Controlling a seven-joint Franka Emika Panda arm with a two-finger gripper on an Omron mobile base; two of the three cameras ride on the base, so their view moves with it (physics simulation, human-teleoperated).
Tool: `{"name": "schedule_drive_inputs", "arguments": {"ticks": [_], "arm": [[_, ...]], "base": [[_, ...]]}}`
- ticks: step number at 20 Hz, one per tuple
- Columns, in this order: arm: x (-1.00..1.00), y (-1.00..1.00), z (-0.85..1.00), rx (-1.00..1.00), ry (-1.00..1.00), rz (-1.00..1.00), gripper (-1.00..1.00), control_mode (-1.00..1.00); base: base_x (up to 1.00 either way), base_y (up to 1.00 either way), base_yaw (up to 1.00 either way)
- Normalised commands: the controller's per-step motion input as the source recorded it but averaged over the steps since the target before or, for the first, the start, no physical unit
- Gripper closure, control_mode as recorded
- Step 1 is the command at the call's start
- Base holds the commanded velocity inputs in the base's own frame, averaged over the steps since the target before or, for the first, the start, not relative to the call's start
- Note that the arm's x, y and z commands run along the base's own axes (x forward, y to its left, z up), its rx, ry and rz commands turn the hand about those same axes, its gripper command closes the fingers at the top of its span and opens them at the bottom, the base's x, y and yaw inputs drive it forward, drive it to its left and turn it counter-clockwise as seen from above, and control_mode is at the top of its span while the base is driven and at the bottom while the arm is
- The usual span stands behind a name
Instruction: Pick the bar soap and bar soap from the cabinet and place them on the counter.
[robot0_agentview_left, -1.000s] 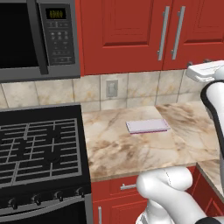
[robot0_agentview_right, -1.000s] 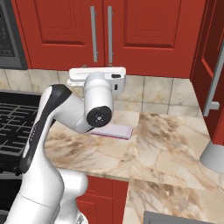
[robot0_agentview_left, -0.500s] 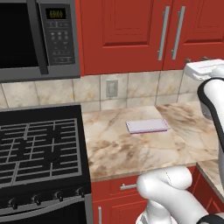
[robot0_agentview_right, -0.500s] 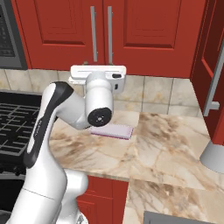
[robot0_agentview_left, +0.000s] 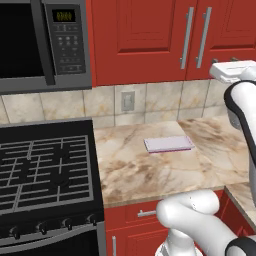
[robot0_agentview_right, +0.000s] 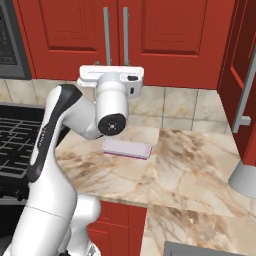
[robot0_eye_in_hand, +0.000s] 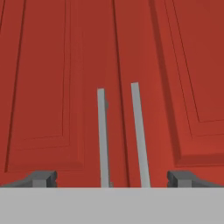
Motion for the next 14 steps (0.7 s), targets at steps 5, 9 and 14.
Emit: {"name": "schedule_drive_inputs", "arguments": {"ticks": [5,9,14], "arm": [[0.00,0.00,0.24,0.00,0.07,0.00,-1.00,-1.00],[0.05,-0.01,0.02,0.00,0.04,0.00,-1.00,-1.00],[0.13,0.00,-0.01,0.00,0.00,0.00,-1.00,-1.00]], "base": [[0.00,0.00,0.00],[0.00,0.00,0.00],[0.00,0.00,0.00]]}}
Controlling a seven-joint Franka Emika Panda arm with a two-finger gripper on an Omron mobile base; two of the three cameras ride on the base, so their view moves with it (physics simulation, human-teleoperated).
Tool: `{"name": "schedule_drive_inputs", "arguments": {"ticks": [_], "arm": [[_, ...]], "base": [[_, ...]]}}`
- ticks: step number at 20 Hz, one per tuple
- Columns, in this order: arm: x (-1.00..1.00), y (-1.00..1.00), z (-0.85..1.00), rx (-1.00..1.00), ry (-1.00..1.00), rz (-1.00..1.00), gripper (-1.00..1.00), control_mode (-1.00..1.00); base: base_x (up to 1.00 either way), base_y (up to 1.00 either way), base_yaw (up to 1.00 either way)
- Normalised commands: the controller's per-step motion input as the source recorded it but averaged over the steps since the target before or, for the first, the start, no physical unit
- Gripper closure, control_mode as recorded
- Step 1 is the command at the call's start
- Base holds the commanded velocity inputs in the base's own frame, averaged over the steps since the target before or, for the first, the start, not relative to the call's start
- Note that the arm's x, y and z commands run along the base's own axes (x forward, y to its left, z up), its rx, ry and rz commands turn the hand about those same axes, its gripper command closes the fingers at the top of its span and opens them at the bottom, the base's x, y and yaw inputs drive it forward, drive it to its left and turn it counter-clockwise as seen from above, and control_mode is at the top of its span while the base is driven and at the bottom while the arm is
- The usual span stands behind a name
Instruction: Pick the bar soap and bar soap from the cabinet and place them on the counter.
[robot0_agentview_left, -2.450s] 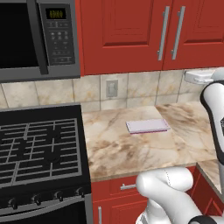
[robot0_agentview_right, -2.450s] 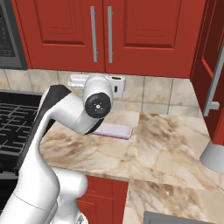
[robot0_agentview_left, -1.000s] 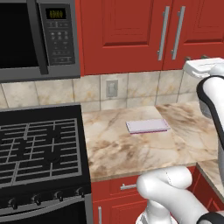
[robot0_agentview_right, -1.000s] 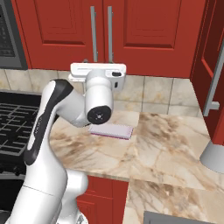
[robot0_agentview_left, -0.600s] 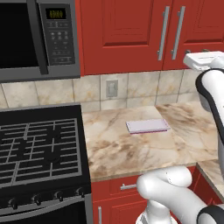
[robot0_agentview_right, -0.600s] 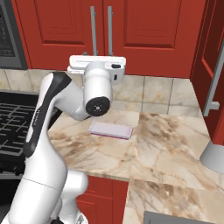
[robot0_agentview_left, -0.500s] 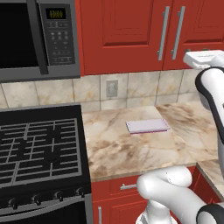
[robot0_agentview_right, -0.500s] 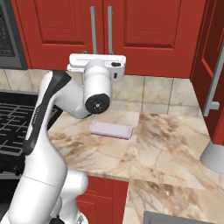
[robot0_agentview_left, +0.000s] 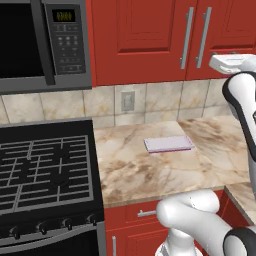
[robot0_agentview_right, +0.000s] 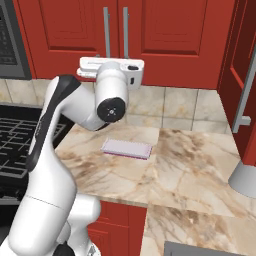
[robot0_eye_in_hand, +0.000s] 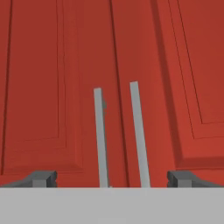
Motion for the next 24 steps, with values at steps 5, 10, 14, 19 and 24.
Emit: {"name": "schedule_drive_inputs", "arguments": {"ticks": [5,10,14,19,24], "arm": [[0.13,0.00,-0.09,0.00,0.00,0.00,-1.00,-1.00],[0.07,0.00,-0.12,0.00,0.00,0.01,-1.00,-1.00],[0.05,0.01,-0.02,0.00,-0.06,0.02,-1.00,-1.00],[0.00,0.07,0.00,0.00,-0.12,0.00,-1.00,-1.00],[0.01,0.02,0.00,0.00,-0.06,0.00,-1.00,-1.00]], "base": [[0.00,0.00,0.00],[0.00,0.00,0.00],[0.00,0.00,0.00],[0.00,0.00,0.00],[0.00,0.00,0.00]]}}
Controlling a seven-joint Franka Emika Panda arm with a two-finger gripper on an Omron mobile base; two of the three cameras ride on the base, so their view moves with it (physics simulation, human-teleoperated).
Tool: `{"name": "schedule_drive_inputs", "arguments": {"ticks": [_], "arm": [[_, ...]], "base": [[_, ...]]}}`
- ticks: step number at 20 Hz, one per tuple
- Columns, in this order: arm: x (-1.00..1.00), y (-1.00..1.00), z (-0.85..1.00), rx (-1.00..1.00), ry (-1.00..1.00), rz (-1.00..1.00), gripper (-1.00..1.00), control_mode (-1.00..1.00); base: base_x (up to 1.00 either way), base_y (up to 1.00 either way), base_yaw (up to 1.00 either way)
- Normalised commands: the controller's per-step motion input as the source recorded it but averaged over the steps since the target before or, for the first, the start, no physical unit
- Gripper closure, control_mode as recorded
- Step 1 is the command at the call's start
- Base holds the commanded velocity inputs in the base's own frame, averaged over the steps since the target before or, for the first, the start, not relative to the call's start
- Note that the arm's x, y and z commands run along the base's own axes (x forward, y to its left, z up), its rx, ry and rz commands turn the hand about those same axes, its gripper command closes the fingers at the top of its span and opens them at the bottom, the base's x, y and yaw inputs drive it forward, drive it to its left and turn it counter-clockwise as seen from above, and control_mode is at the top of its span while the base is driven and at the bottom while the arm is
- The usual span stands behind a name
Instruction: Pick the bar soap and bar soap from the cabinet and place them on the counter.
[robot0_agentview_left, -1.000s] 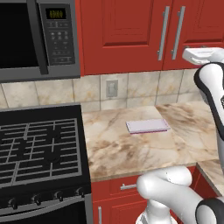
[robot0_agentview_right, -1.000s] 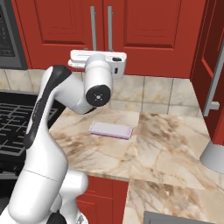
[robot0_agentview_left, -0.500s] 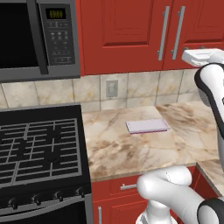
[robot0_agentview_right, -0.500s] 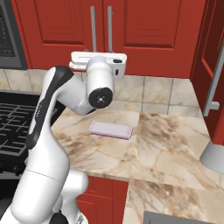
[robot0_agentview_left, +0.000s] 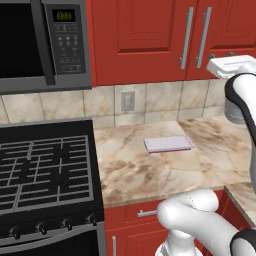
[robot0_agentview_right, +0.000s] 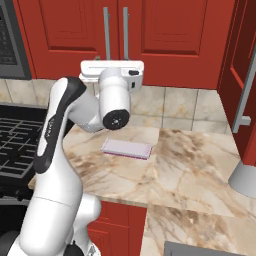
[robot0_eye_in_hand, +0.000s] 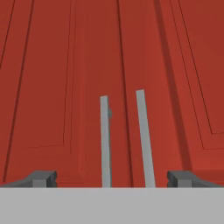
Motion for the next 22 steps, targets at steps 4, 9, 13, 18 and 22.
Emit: {"name": "schedule_drive_inputs", "arguments": {"ticks": [4,9,13,18,22], "arm": [[0.03,0.05,0.00,0.00,0.00,0.00,-1.00,-1.00],[0.00,0.00,0.09,0.00,0.04,0.00,-1.00,-1.00],[0.00,0.00,0.05,0.00,0.04,0.00,-1.00,-1.00],[0.00,0.00,0.00,0.00,0.00,0.00,-1.00,-1.00],[0.05,0.00,0.00,0.00,0.00,0.00,-1.00,-1.00]], "base": [[0.00,0.00,0.00],[0.00,0.00,0.00],[0.00,0.00,0.00],[0.00,0.00,0.00],[0.00,0.00,0.00]]}}
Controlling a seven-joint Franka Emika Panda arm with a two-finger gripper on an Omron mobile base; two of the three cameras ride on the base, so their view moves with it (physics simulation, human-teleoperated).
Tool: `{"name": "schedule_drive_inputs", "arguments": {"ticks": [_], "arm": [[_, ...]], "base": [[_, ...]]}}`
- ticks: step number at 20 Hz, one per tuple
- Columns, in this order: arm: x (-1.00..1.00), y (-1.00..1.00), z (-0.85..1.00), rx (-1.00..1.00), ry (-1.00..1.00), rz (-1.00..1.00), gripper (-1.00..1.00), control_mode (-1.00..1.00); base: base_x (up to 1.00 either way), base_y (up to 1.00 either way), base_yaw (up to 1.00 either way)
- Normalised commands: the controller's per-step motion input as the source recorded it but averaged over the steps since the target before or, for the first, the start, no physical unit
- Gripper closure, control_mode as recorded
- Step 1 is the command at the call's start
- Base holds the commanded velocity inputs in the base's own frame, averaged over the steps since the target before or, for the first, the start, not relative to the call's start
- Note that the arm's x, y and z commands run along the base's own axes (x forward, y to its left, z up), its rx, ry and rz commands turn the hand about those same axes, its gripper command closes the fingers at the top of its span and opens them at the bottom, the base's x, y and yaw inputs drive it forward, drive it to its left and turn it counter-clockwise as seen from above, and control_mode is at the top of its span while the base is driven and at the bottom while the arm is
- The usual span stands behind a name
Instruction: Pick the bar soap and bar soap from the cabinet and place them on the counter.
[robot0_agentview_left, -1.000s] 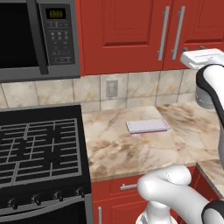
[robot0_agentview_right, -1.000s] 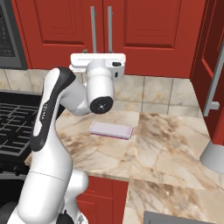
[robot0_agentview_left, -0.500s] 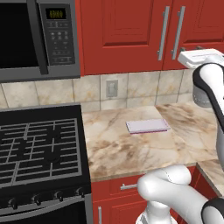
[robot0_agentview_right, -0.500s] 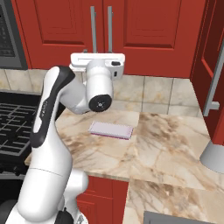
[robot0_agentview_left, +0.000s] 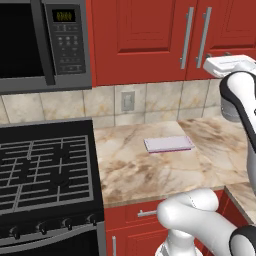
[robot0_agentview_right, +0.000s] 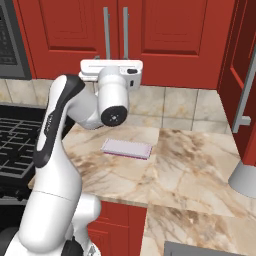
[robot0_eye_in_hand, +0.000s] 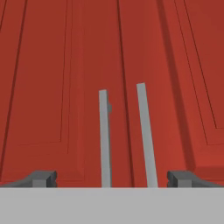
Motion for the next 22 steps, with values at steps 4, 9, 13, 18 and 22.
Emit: {"name": "schedule_drive_inputs", "arguments": {"ticks": [4,9,13,18,22], "arm": [[0.09,0.00,0.00,0.00,0.00,0.00,-1.00,-1.00],[0.15,0.00,0.00,0.00,0.00,0.00,-1.00,-1.00],[0.23,0.00,0.00,0.00,0.00,0.00,-1.00,-1.00],[0.21,0.00,-0.01,0.00,0.00,0.00,-1.00,-1.00],[0.19,-0.03,-0.03,0.00,0.00,0.00,-1.00,-1.00]], "base": [[0.00,0.00,0.00],[0.00,0.00,0.00],[0.00,0.00,0.00],[0.00,0.00,0.00],[0.00,0.00,0.00]]}}
